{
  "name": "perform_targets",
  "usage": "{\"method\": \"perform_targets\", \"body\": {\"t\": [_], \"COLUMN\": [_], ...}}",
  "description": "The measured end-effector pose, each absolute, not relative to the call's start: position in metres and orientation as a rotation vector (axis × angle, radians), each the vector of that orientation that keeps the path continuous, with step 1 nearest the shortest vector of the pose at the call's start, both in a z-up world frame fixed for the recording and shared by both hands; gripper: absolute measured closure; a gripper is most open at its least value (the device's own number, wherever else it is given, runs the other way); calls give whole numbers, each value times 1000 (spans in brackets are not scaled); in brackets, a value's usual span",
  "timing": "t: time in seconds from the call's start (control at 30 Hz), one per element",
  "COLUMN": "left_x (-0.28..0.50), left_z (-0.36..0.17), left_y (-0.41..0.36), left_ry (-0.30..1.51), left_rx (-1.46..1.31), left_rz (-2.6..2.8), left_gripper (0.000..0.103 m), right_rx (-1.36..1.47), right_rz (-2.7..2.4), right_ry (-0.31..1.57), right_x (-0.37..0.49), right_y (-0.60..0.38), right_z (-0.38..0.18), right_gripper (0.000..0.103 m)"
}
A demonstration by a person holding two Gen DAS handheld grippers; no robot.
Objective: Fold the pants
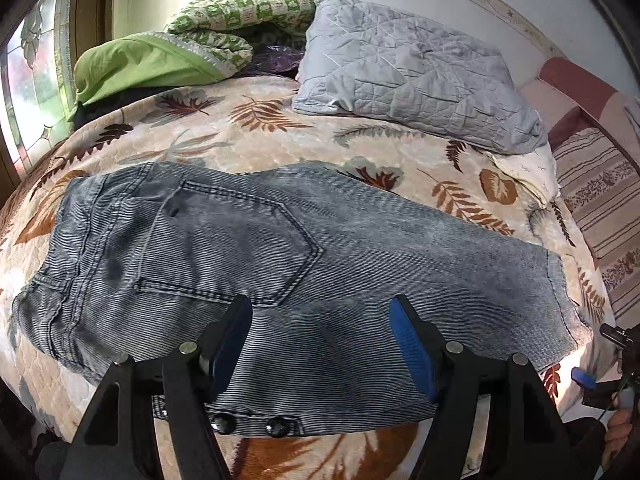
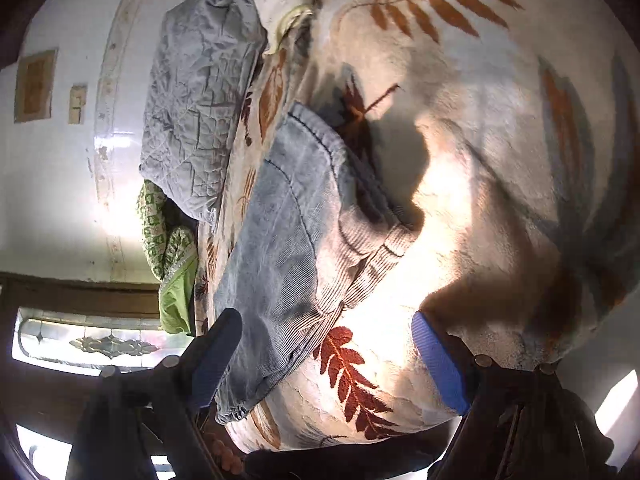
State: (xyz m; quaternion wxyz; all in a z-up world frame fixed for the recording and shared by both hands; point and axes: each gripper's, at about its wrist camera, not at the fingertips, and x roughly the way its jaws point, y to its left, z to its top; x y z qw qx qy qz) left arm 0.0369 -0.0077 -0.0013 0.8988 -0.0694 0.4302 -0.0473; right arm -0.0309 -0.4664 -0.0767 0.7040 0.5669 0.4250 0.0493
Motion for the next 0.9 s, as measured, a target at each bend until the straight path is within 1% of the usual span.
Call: {"method": "perform_targets", "body": {"t": [0.17, 0.33, 0.53, 0.6, 0.63, 0.7, 0.73, 0.9], "left_x": [47, 61, 72, 75, 78, 80, 78, 73], "left_z": [-4, -6, -11, -19, -27, -44, -46, -22], "left_y": [-44, -78, -129, -143, -151, -161, -162, -150], "left_ry": [936, 975, 996, 1008, 1043, 1095, 1089, 979], "left_rx": [-137, -145, -55, 8, 56, 146, 166, 62], "left_rz": [-172, -226, -290, -286, -284, -285, -281, -285], "left_gripper": [31, 31, 31, 27, 25, 25, 25, 25], "right_rx": [1289, 1293, 1246, 1208, 1197, 1210, 1230, 1245], "right_rz": [65, 6, -59, -72, -74, -77, -83, -83], "right_ry": [904, 918, 930, 946, 954, 953, 945, 937], "right_x": [-17, -8, -3, -1, -1, -2, -5, -6], "right_y": [-479, -481, -475, -472, -471, -472, -474, -475], "right_z": [-75, -78, -72, -69, -68, -67, -68, -71], "right_gripper": [14, 14, 15, 17, 17, 16, 16, 16]}}
